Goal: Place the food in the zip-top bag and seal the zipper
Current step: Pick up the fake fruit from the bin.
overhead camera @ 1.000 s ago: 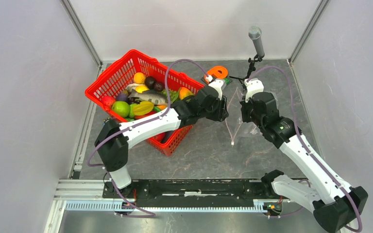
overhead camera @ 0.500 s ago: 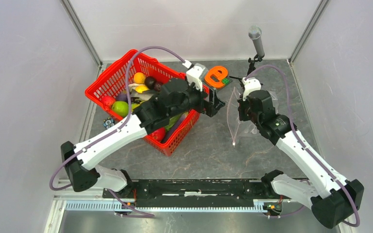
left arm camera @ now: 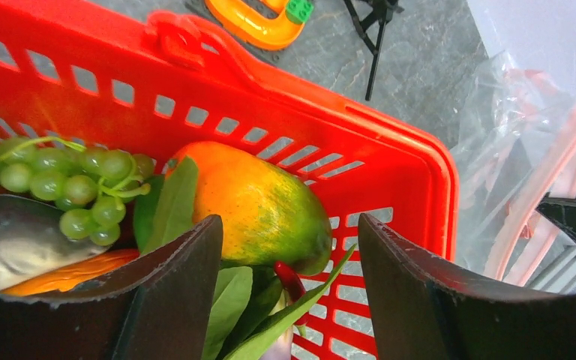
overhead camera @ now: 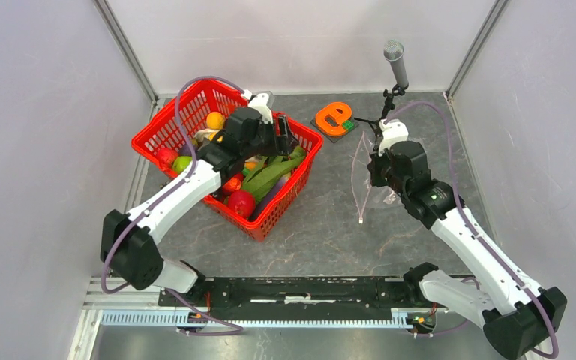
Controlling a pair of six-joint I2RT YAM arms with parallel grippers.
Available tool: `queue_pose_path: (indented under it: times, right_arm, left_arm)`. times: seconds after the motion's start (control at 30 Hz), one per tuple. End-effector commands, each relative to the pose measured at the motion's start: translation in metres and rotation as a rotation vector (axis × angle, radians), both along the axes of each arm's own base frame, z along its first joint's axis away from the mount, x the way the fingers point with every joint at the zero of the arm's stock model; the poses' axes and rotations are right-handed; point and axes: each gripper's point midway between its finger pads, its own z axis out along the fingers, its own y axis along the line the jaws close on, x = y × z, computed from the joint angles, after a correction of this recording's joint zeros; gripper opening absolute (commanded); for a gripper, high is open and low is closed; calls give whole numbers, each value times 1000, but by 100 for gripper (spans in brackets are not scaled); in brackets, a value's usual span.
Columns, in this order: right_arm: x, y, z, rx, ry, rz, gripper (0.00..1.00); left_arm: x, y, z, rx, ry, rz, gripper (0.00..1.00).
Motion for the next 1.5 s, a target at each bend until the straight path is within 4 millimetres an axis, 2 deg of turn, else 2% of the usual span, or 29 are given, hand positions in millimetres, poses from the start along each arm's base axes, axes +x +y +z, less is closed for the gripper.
queue_pose_path:
  times: [0.0, 0.13, 0.27, 0.43, 0.67, 0.93, 1.17, 1.27, 1.33, 1.4, 1.47]
  right_arm:
    - [-1, 0, 8, 34, -40, -4, 0]
    - [-2, 0, 5, 33, -35, -4, 0]
    - [-2, 1, 5, 38, -34, 1, 0]
    - [-2, 0, 5, 33, -35, 0, 0]
    - [-1, 2, 6, 35, -33, 4, 0]
    - [0, 8, 7, 54, -32, 24, 0]
    - [-1, 8, 11, 63, -38, 27, 0]
    - [-2, 7, 11, 63, -36, 26, 0]
    - [-3, 7, 11, 64, -37, 25, 0]
    - [-4, 6, 10, 64, -40, 21, 0]
    - [-4, 6, 9, 65, -37, 19, 0]
  left_arm:
    - [1, -16, 1, -95, 36, -8, 72]
    - [1, -13, -13, -97, 79, 27, 69]
    - [8, -3, -24, -66, 84, 94, 73]
    - [7, 7, -21, -41, 79, 134, 78]
    - [4, 15, -20, -39, 75, 169, 79]
    - [15, 9, -40, -35, 103, 184, 81]
    - [24, -6, -52, -96, 118, 175, 80]
    - [24, -5, -55, -109, 108, 186, 75]
    - [23, -4, -47, -136, 77, 181, 71]
    - [21, -4, -36, -168, 40, 173, 62]
    - [19, -5, -28, -193, 9, 154, 49]
